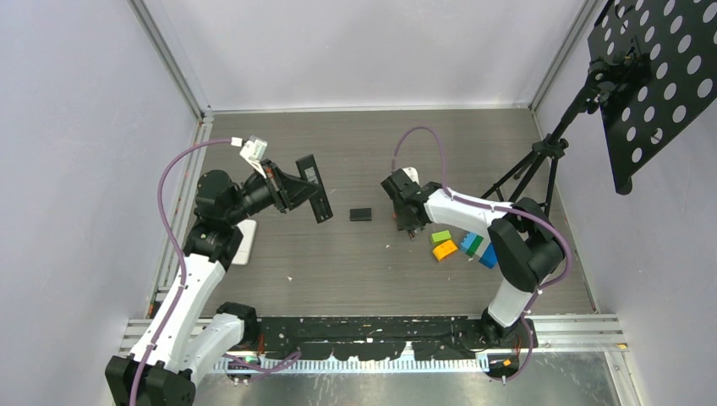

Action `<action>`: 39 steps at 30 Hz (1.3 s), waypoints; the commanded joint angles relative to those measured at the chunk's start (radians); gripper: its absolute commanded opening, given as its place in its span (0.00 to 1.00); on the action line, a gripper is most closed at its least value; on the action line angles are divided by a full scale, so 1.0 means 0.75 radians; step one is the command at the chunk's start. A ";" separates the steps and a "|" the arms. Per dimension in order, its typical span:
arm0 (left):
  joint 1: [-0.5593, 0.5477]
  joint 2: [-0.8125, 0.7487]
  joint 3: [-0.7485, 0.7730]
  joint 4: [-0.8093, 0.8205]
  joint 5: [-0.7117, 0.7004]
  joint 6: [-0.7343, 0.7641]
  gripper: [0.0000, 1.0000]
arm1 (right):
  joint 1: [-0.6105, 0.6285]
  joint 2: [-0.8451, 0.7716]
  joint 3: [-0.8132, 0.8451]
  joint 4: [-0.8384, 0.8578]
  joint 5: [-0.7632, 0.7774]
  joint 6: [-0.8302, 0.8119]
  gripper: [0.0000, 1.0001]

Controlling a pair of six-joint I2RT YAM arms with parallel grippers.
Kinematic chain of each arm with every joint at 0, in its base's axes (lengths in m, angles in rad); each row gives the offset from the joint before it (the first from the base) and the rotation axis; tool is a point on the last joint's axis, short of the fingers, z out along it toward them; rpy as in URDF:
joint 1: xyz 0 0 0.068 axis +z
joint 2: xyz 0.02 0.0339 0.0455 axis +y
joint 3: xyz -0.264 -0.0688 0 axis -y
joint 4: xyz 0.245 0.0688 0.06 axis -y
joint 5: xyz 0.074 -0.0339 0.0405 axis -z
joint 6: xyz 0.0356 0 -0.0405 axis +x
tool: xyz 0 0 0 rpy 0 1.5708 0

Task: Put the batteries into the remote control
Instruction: Pick up the battery from the center of the board.

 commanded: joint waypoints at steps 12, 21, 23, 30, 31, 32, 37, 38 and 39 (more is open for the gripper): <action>-0.001 -0.016 0.023 -0.020 -0.002 0.021 0.00 | -0.056 0.054 -0.024 0.024 -0.103 0.022 0.25; -0.001 -0.007 0.016 0.016 -0.002 -0.036 0.00 | -0.056 0.034 -0.043 0.037 -0.091 0.027 0.02; -0.001 -0.001 -0.001 0.065 0.002 -0.087 0.00 | -0.055 -0.034 -0.060 0.068 -0.104 0.025 0.00; -0.002 0.028 -0.088 0.279 -0.059 -0.326 0.00 | 0.024 -0.494 -0.114 0.288 -0.249 0.060 0.00; -0.001 0.034 -0.099 0.307 -0.066 -0.358 0.00 | 0.045 -0.557 -0.116 0.331 -0.260 0.076 0.00; -0.001 0.042 -0.108 0.346 -0.066 -0.388 0.00 | 0.066 -0.609 -0.117 0.392 -0.272 0.092 0.00; -0.001 0.082 -0.160 0.544 -0.060 -0.542 0.00 | 0.218 -0.771 -0.110 0.651 -0.311 0.114 0.00; -0.002 0.087 -0.171 0.581 -0.056 -0.569 0.00 | 0.250 -0.782 -0.104 0.710 -0.311 0.111 0.00; -0.001 0.090 -0.176 0.599 -0.051 -0.590 0.00 | 0.280 -0.793 -0.100 0.762 -0.308 0.111 0.00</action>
